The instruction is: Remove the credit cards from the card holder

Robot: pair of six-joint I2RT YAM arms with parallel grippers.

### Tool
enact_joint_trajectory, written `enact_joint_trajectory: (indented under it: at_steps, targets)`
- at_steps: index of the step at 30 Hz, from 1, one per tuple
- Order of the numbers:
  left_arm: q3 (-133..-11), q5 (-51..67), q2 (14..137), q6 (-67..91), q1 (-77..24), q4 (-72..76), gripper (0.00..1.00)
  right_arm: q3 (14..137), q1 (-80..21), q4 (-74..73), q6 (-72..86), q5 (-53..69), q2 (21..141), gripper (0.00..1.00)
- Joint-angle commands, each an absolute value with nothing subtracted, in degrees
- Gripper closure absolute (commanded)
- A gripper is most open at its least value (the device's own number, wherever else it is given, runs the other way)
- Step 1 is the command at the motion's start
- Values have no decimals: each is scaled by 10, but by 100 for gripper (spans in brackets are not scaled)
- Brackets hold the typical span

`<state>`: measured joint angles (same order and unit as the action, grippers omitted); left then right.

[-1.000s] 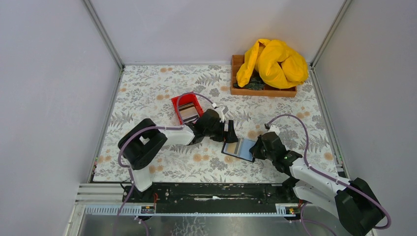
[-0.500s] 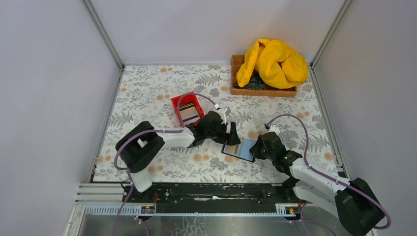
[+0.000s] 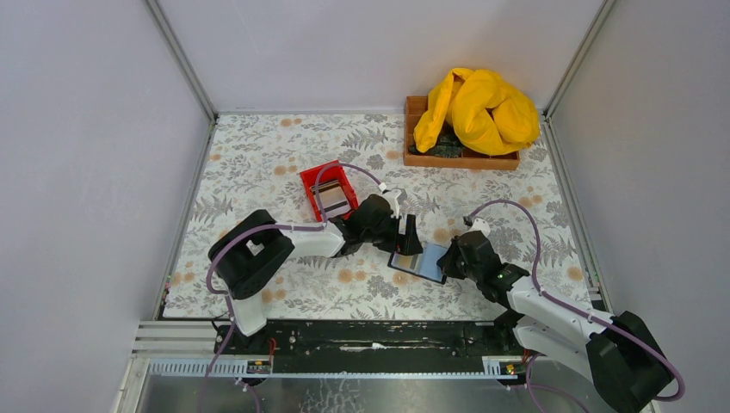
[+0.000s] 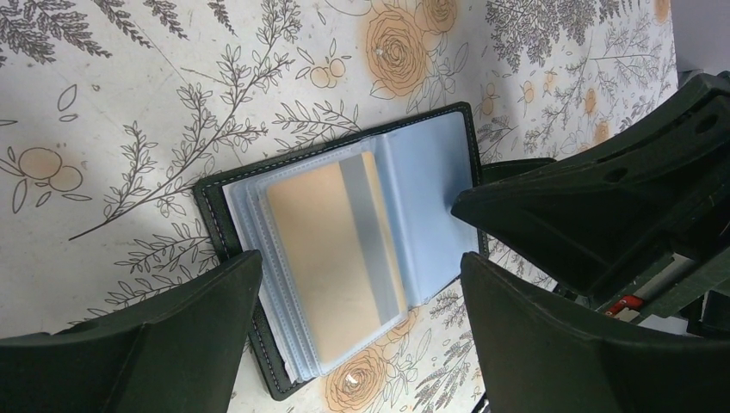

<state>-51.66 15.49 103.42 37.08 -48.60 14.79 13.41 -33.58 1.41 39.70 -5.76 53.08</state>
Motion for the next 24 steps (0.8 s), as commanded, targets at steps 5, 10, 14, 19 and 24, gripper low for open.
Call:
enact_joint_trajectory:
  at_steps: [5, 10, 14, 19, 24]
  targets:
    - [-518, 204, 1038, 377, -488, 190, 7, 132, -330, 17, 385, -81, 533, 100]
    - [-514, 230, 1039, 388, -488, 211, 8, 132, -330, 17, 384, -81, 534, 100]
    - [-513, 237, 1039, 393, -488, 218, 8, 133, -330, 18, 384, -82, 536, 100]
    - [-509, 241, 1032, 395, -488, 226, 8, 133, -330, 18, 384, -81, 537, 100]
    - [-511, 248, 1039, 398, -489, 232, 8, 133, -329, 17, 384, -81, 537, 100]
